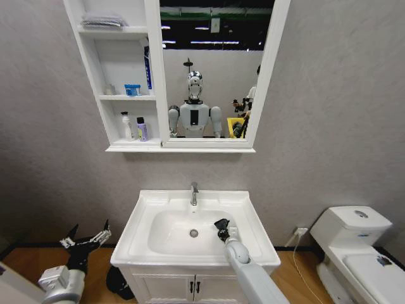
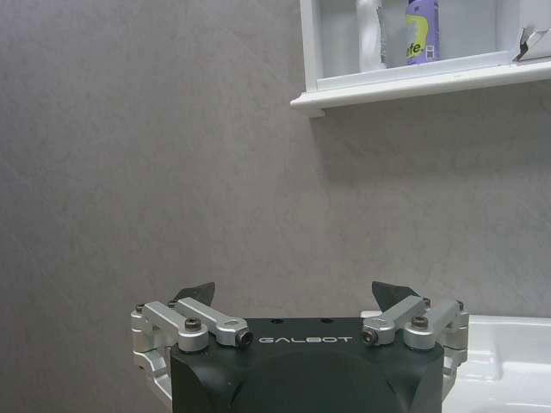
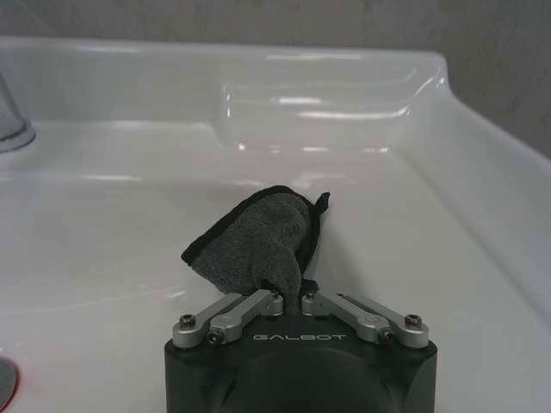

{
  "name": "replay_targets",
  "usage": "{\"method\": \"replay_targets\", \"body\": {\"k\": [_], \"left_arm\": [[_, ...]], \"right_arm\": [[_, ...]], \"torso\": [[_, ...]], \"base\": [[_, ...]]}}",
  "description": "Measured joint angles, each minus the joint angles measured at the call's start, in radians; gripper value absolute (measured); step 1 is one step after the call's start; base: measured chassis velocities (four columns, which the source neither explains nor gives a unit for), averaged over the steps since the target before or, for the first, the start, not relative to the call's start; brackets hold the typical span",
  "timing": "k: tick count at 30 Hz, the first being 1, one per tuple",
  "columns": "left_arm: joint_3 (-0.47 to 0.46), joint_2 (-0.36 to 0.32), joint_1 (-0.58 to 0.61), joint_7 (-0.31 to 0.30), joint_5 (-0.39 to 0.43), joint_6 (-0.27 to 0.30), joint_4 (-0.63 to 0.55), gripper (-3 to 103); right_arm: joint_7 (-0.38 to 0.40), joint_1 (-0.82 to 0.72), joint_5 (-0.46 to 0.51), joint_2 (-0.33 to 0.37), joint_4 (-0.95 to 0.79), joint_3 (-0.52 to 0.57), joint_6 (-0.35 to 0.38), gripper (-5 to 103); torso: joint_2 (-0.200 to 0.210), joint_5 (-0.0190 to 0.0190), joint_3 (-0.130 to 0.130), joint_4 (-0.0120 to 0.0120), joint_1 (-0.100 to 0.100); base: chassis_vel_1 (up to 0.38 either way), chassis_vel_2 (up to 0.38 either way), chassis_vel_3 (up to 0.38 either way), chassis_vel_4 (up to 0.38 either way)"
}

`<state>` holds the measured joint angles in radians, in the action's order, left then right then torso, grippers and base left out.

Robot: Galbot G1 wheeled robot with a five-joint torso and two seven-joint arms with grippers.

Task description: Move facial cleanser and shampoo from washbasin to cabinet, then wipe washbasin with towel.

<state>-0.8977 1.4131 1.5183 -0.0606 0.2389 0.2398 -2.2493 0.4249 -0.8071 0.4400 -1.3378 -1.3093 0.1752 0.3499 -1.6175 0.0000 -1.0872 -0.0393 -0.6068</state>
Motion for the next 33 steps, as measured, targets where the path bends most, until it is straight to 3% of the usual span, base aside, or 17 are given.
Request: {"method": "replay_targets", "body": {"k": [5,14,17,20,23,25,29,33], "left_arm": [[0.0,0.0,0.0,0.0,0.0,0.0,0.0,100],[0.0,0.0,0.0,0.0,0.0,0.0,0.0,100],[0.0,0.0,0.0,0.0,0.0,0.0,0.0,100],[0.0,0.0,0.0,0.0,0.0,0.0,0.0,100],[0.0,0.0,0.0,0.0,0.0,0.0,0.0,100],[0.0,0.0,0.0,0.0,0.0,0.0,0.0,100],[0.0,0.0,0.0,0.0,0.0,0.0,0.0,100],[0.0,0.0,0.0,0.0,0.0,0.0,0.0,100]], "right_arm": [[-0.033,0.037,-0.1,0.012,-0.023,0.016,-0.068,4],[-0.059,0.105,-0.082,0.011,-0.034,0.08,-0.075,4],[-0.214,0.139,-0.086,0.035,0.07,0.138,-0.143,4],[-0.28,0.146,-0.086,0.05,0.111,0.16,-0.159,4],[-0.292,0.145,-0.076,0.056,0.124,0.17,-0.149,3],[-0.298,0.145,-0.076,0.056,0.15,0.18,-0.148,14],[-0.313,0.147,-0.073,0.055,0.176,0.19,-0.15,19],[-0.35,0.169,-0.125,0.052,0.239,0.202,-0.2,40]], "torso": [[0.0,-0.0004,0.0,0.0002,0.0],[0.0,-0.0001,0.0,0.0011,0.0],[0.0,0.0002,0.0,0.0008,0.0],[0.0,0.0002,0.0,0.0007,0.0],[0.0,0.0001,0.0,0.0007,0.0],[0.0,0.0002,0.0,0.0009,0.0],[0.0,0.0002,0.0,0.0009,0.0],[0.0,0.0,0.0,0.0009,0.0]], "base": [[0.0,0.0,0.0,0.0],[0.0,0.0,0.0,0.0],[0.0,0.0,0.0,0.0],[0.0,0.0,0.0,0.0],[0.0,0.0,0.0,0.0],[0.0,0.0,0.0,0.0],[0.0,0.0,0.0,0.0],[0.0,0.0,0.0,0.0]]}}
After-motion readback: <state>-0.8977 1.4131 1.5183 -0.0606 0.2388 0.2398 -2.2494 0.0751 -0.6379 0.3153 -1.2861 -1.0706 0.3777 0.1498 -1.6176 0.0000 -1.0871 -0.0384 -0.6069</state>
